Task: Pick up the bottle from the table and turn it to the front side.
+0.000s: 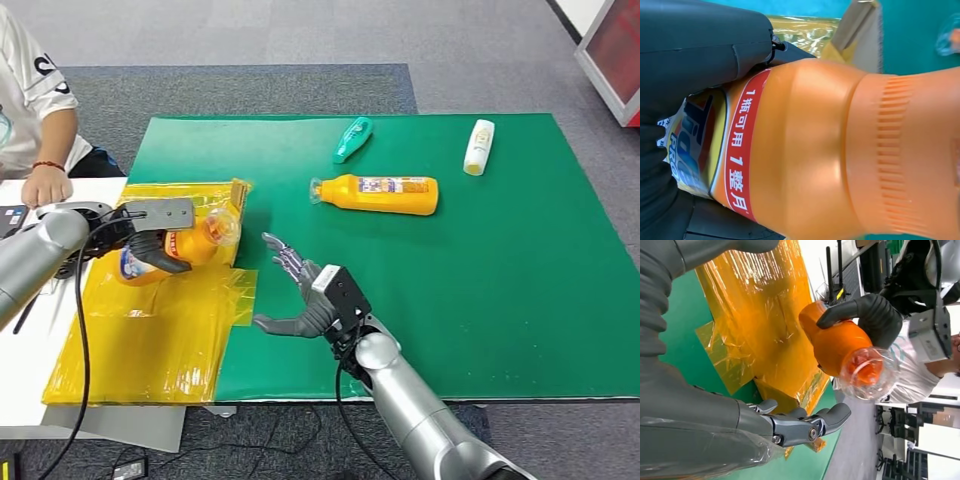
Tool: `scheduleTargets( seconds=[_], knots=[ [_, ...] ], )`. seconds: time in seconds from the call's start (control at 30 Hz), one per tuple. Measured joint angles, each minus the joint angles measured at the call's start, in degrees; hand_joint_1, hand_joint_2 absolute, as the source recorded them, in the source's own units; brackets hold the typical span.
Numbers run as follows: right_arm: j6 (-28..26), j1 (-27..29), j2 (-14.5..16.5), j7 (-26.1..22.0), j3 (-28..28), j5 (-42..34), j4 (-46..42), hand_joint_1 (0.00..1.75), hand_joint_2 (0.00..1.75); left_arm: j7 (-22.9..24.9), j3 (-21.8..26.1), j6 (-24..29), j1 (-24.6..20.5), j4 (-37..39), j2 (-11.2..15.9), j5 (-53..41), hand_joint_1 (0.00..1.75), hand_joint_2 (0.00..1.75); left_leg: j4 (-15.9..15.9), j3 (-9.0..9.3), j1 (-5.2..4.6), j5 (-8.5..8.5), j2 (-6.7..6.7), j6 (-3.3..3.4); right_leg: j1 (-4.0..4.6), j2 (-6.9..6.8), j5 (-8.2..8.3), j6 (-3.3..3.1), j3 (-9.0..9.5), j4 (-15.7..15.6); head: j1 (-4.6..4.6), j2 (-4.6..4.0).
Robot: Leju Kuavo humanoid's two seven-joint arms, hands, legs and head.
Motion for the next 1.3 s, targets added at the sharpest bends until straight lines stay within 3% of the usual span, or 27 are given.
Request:
scheduleTargets(
  seconds=[0.43,1.3],
  knots=[
    [-2.9,-0.8,0.0,0.0,-2.2,0.0,0.0,0.0,1.75,-0.5,0.0,-1.8,-0.1,-2.3,1.3,5.6,1.75,1.75,0.0,0.0,0.0,0.0,0.0,0.0,0.0,0.0,0.0,0.01,0.01,0.0,0.0,0.0],
    [-4.8,-1.2,-0.8,0.0,-7.4,0.2,-0.9,0.0,1.75,-0.5,-1.1,-1.4,0.3,-2.9,2.6,7.0,1.75,1.75,0.0,0.02,-0.01,0.0,0.0,0.01,-0.01,0.0,0.0,0.01,0.03,0.0,0.0,0.0]
  ],
)
